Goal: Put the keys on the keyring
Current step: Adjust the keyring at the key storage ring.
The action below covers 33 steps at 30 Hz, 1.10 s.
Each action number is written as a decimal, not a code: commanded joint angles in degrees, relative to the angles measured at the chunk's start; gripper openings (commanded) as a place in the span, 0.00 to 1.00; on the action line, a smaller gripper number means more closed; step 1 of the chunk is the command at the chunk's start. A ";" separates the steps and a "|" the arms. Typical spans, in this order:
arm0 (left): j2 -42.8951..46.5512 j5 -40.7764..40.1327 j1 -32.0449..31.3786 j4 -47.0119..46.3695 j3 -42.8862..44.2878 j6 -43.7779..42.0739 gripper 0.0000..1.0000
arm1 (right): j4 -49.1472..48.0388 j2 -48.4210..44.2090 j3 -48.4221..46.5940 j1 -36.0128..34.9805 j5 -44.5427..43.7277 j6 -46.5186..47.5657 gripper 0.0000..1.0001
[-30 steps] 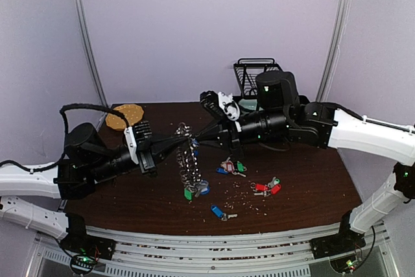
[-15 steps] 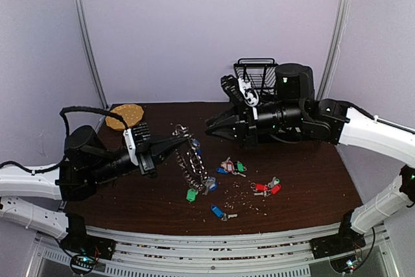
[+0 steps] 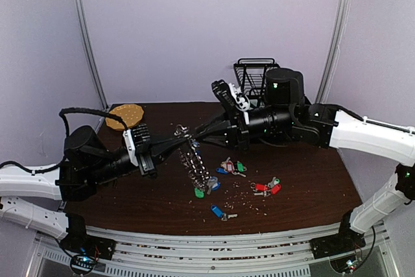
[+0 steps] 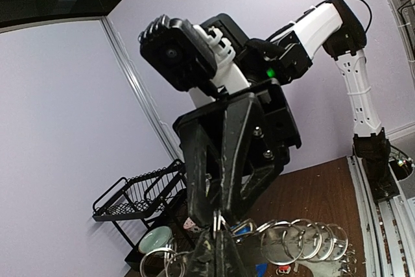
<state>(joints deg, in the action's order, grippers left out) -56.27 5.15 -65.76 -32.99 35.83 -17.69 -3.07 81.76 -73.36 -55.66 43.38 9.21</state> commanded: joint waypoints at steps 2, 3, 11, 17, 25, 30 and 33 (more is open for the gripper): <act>0.24 0.30 -0.42 -5.78 0.75 -0.68 0.00 | 0.57 1.27 -1.86 -0.68 2.80 -0.31 0.16; 0.28 0.30 -0.47 -5.72 0.79 -0.68 0.00 | 0.38 1.30 -1.83 -0.80 2.66 -0.27 0.14; -0.83 -0.88 -0.52 -6.74 0.63 -1.22 0.00 | 1.09 2.09 -2.93 -1.21 3.15 -0.33 0.00; -2.05 0.71 -0.54 -15.02 -0.24 -0.45 0.00 | 2.52 2.88 -2.86 -1.55 2.54 0.62 0.00; -5.65 3.29 -0.56 -22.79 -0.63 1.31 0.00 | 9.35 4.58 -6.79 -2.99 0.57 3.45 0.00; -5.06 2.31 -0.52 -22.71 -1.76 2.25 0.00 | 9.96 2.49 -5.47 -2.91 -4.08 3.55 0.11; -3.46 0.76 -0.51 -22.41 -3.03 1.86 0.00 | 10.51 0.44 -3.94 -2.58 -7.99 3.37 0.18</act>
<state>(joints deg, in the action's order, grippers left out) -61.58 6.68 -66.11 -48.53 33.50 -16.53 4.82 84.42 -79.00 -57.43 40.75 12.19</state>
